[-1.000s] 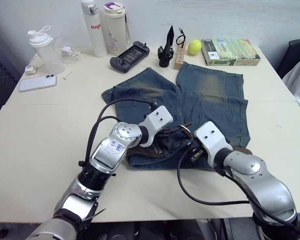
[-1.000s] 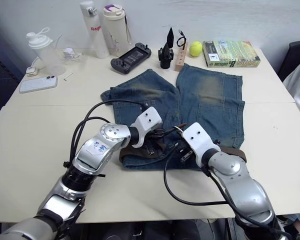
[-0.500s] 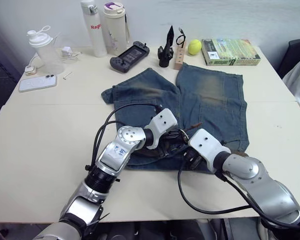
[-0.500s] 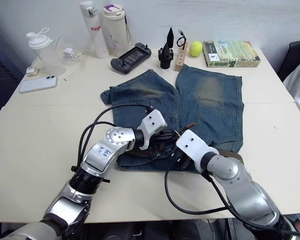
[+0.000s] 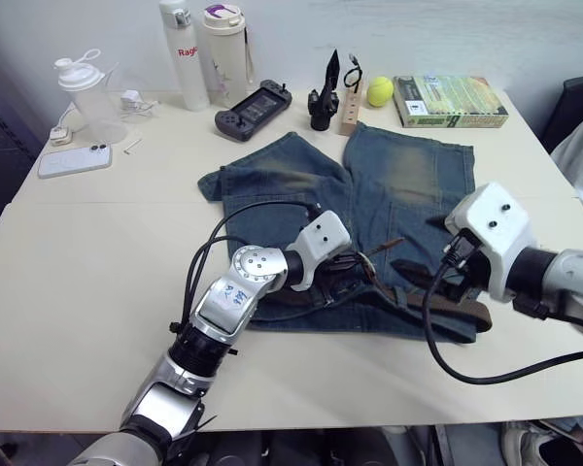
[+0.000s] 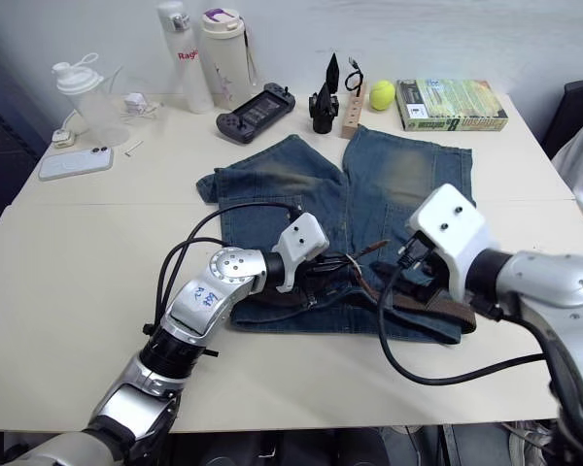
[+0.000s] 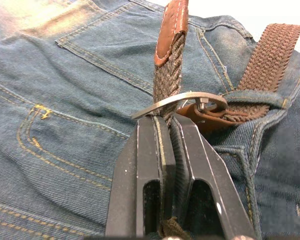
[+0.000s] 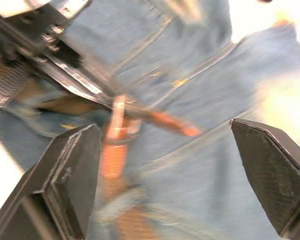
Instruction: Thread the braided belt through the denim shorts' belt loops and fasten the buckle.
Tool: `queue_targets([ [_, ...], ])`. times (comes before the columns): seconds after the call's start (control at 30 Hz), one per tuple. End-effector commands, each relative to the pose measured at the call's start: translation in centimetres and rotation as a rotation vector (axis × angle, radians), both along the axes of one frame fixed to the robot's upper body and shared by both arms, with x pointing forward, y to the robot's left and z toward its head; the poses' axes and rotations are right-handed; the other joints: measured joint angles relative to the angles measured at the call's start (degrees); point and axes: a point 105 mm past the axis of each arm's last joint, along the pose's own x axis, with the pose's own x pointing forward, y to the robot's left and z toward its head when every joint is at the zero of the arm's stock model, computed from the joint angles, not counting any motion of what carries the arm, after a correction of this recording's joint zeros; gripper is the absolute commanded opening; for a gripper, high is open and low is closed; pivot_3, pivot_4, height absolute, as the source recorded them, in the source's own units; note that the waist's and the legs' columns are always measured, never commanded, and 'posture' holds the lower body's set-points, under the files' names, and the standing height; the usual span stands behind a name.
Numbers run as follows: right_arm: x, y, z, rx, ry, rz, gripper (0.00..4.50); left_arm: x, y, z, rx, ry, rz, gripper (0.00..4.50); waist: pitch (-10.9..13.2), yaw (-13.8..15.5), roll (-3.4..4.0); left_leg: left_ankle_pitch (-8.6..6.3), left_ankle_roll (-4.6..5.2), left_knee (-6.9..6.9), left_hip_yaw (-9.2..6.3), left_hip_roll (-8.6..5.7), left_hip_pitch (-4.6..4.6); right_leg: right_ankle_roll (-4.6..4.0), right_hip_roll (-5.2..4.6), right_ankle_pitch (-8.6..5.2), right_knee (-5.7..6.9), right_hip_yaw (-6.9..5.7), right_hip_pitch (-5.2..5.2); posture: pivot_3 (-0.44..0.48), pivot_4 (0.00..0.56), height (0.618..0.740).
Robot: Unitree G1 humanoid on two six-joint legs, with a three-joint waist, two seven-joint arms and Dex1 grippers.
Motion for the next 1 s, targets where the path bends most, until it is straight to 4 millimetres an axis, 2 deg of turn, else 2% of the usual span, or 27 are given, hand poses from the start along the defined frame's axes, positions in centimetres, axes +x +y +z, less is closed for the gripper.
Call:
queue_targets([
  [0.03, 1.2, 0.5, -0.9, -0.212, -0.13, 0.116, 4.39, -0.7, -0.7, 1.1, -0.029, -0.045, -0.045, 0.0, 0.0, -0.05, -0.01, -0.01, 0.01, 0.0, 0.03, 0.0, 0.0, 0.02, 0.0, 0.01, -0.02, 0.01, 0.01, 0.0, 0.15, 0.724],
  [0.2, 2.6, 0.2, -2.7, -0.412, -0.21, 0.216, 4.39, -0.6, -0.4, 1.1, 0.012, -0.113, -0.054, 0.0, 0.01, -0.07, -0.01, 0.0, 0.0, 0.03, 0.08, 0.01, 0.0, 0.06, 0.02, 0.03, 0.02, -0.05, -0.01, 0.0, 0.15, 0.724],
  [0.5, 3.5, 0.6, -3.7, -0.439, -0.248, 0.269, 4.39, -0.6, -0.1, 1.0, 0.092, -0.221, -0.079, 0.0, 0.0, -0.03, -0.01, 0.01, -0.01, 0.06, 0.06, 0.03, 0.01, 0.06, 0.04, 0.03, 0.01, -0.28, 0.02, 0.0, 0.15, 0.724],
  [0.6, 3.5, 1.0, -4.3, -0.423, -0.235, 0.28, 3.57, -0.5, -0.1, 1.1, 0.097, -0.235, -0.074, 0.0, 0.01, -0.05, 0.0, 0.01, -0.01, 0.07, 0.05, 0.05, 0.01, 0.06, 0.05, 0.03, 0.01, -0.36, 0.04, 0.0, 0.15, 0.724],
  [0.83, 3.7, 1.2, -5.1, -0.411, -0.223, 0.272, 0.15, -0.6, -0.1, 1.1, 0.127, -0.277, -0.084, 0.0, 0.01, -0.02, 0.0, 0.02, -0.01, 0.09, 0.03, 0.04, 0.01, 0.06, 0.05, 0.03, 0.02, -0.49, 0.04, 0.0, 0.15, 0.724],
  [0.97, 3.4, 1.5, -5.2, -0.39, -0.219, 0.272, 0.07, -0.6, 0.0, 1.3, 0.117, -0.283, -0.083, 0.0, 0.01, -0.03, 0.0, 0.02, -0.01, 0.09, 0.02, 0.04, 0.01, 0.06, 0.05, 0.03, 0.02, -0.54, 0.05, 0.0, 0.15, 0.724],
  [1.0, 3.4, 1.6, -5.2, -0.382, -0.216, 0.27, 0.02, -0.6, 0.0, 1.3, 0.113, -0.285, -0.085, 0.39, 0.01, -0.02, 0.0, 0.02, -0.01, 0.09, 0.02, 0.04, 0.01, 0.06, 0.04, 0.03, 0.03, -0.54, 0.05, 0.0, 0.15, 0.724],
])
